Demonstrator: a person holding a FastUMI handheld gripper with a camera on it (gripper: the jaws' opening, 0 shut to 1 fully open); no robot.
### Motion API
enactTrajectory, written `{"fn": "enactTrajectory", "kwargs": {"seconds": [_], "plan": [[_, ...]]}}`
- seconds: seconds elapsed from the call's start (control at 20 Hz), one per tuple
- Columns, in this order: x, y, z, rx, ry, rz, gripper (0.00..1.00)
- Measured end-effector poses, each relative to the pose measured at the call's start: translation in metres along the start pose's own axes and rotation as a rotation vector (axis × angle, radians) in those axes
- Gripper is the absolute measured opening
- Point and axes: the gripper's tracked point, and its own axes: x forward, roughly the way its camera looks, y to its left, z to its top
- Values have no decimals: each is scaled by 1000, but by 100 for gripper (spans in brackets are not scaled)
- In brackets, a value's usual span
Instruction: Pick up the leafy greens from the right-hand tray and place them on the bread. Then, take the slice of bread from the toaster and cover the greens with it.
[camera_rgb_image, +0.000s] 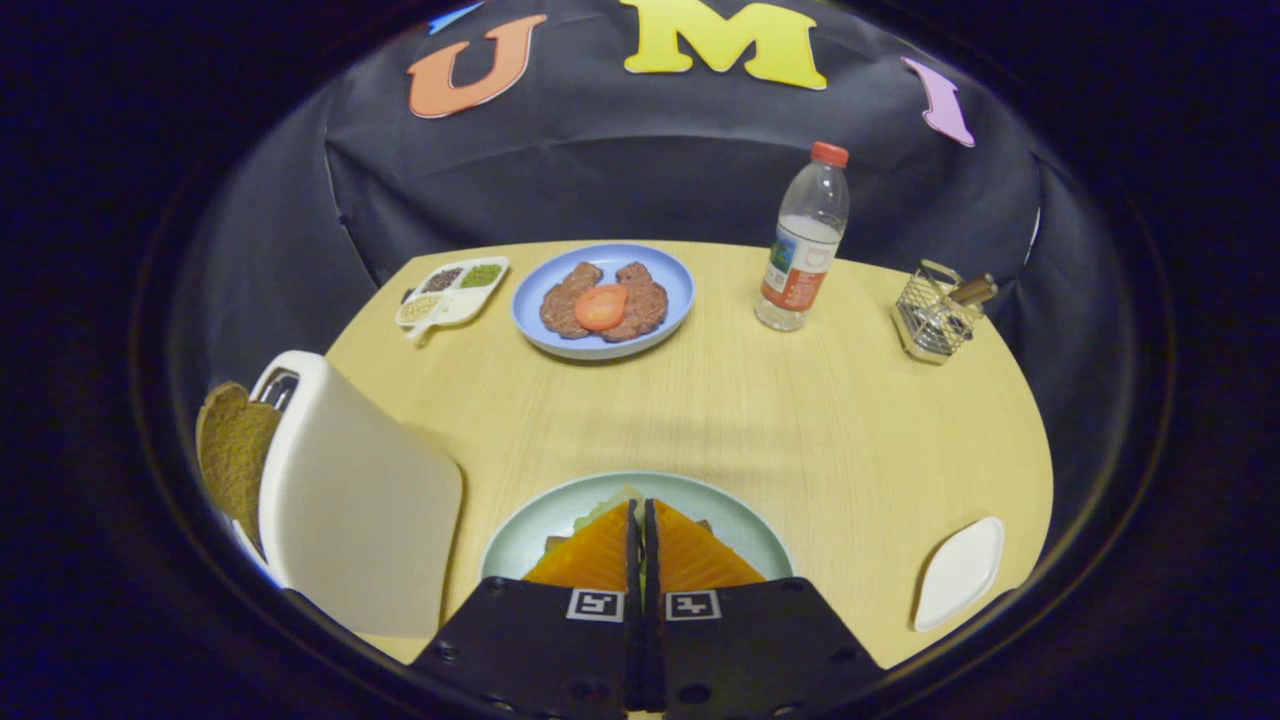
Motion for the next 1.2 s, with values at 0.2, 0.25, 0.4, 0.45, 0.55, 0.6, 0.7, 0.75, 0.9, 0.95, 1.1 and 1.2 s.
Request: {"fn": "enactTrajectory", "kwargs": {"seconds": [0.2,0.25,0.4,0.45,0.55,0.6,0.7,0.75,0.9,0.95,1.1,1.2], "plan": [[11,-1,0,23,1,-1,3],[13,-5,1,27,-6,-14,4],[3,-6,9,21,-46,-22,17],[-2,-6,11,21,-58,-24,28],[-17,-8,14,25,-80,-26,44],[-27,-11,17,27,-97,-40,52],[-53,-20,27,27,-159,-82,80],[-65,-23,33,25,-196,-101,90],[-112,-21,44,6,-284,-115,91],[-127,-19,48,1,-316,-120,93],[-177,-13,68,2,-435,-129,96],[-205,-1,74,-7,-503,-112,96]]}}
